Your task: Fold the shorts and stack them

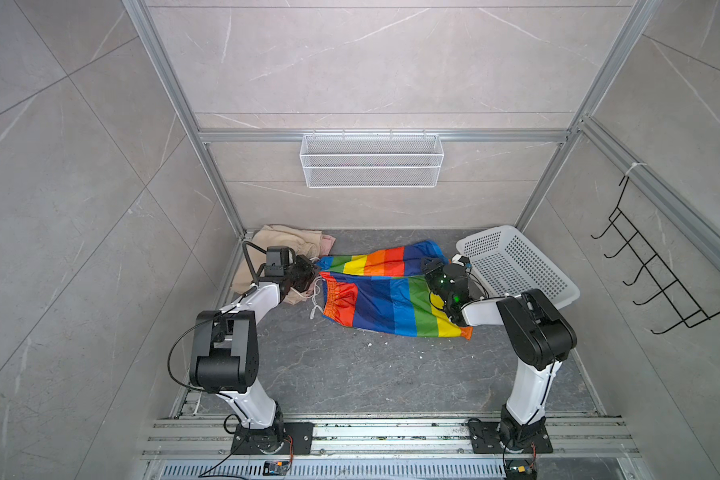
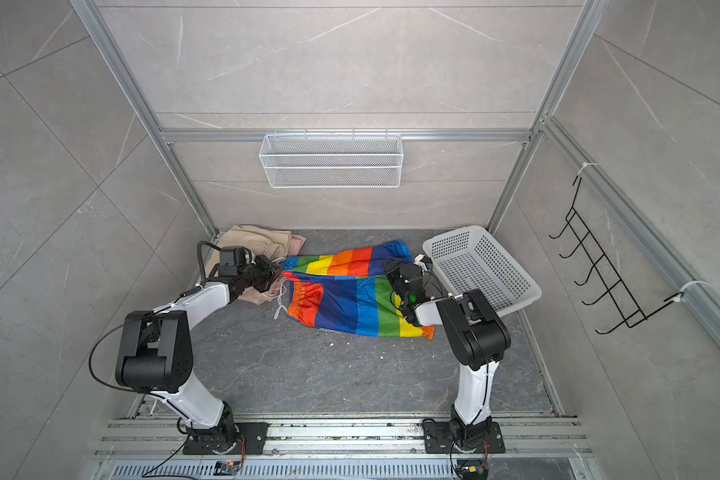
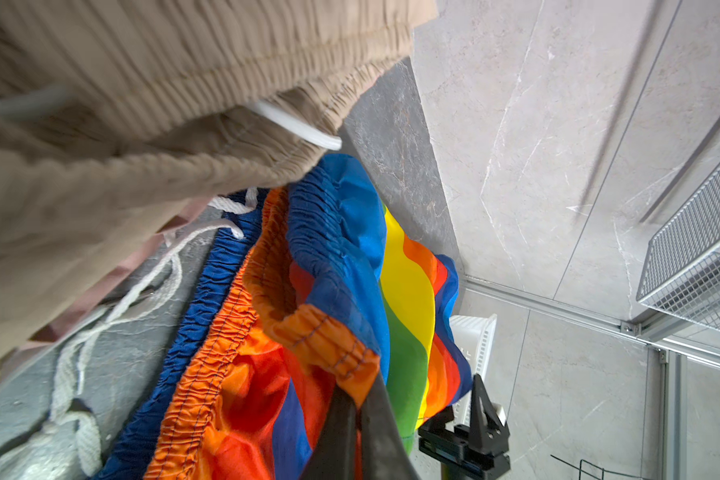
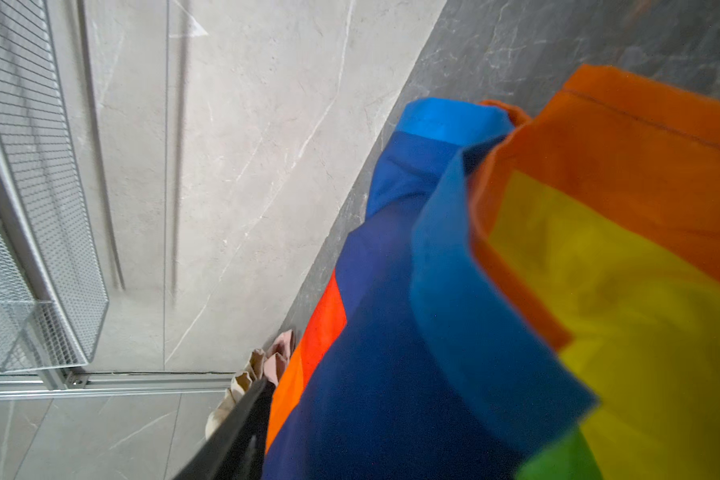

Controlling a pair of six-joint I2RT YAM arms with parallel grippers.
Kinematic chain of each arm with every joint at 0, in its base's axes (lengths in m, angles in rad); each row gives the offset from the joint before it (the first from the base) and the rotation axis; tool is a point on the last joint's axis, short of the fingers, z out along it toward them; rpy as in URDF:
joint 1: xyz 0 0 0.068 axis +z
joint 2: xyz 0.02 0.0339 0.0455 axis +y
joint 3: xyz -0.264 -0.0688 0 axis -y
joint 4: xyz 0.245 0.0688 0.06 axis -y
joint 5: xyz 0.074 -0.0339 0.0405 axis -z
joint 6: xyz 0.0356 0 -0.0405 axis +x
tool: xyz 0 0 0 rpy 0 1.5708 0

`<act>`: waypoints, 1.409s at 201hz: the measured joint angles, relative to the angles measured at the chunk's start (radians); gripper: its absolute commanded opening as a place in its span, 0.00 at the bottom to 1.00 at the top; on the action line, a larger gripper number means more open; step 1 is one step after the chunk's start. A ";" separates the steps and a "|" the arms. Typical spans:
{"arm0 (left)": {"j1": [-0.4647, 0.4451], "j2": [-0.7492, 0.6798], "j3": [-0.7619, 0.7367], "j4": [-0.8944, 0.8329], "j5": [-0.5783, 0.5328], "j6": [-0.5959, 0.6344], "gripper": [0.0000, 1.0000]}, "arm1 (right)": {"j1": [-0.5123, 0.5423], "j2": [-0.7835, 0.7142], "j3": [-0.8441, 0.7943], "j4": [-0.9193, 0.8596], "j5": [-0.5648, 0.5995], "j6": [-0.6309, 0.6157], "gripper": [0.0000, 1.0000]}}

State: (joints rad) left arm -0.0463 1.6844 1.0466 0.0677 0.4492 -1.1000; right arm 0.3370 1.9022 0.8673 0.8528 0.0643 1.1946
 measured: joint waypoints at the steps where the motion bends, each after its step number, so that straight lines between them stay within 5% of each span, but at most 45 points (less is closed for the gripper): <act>1: 0.000 0.000 0.000 0.000 0.000 0.000 0.00 | 0.000 -0.002 0.000 -0.001 0.000 -0.003 0.51; 22: 0.007 -0.001 -0.006 0.000 0.000 0.000 0.00 | 0.000 -0.018 0.000 -0.019 -0.001 -0.022 0.44; 64: 0.007 -0.005 -0.013 0.001 0.001 0.000 0.00 | -0.006 -0.025 -0.008 -0.045 -0.006 -0.049 0.13; 100: 0.008 -0.005 -0.020 0.004 0.003 0.000 0.00 | -0.009 -0.026 -0.009 -0.057 -0.018 -0.063 0.02; 154: 0.014 -0.005 -0.021 0.004 0.008 0.000 0.00 | -0.014 -0.090 0.014 -0.185 -0.050 -0.111 0.00; 231: 0.008 -0.005 0.009 0.001 0.064 0.000 0.00 | -0.019 -0.444 0.122 -0.613 -0.123 -0.326 0.00; 283: -0.071 -0.005 0.011 0.004 0.071 0.015 0.07 | -0.023 -0.647 -0.035 -0.848 -0.143 -0.427 0.00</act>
State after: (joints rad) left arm -0.1177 1.6794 1.0580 0.0715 0.5205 -1.0851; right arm 0.3141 1.2549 0.8318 0.0048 -0.0792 0.7673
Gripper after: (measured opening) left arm 0.047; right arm 0.045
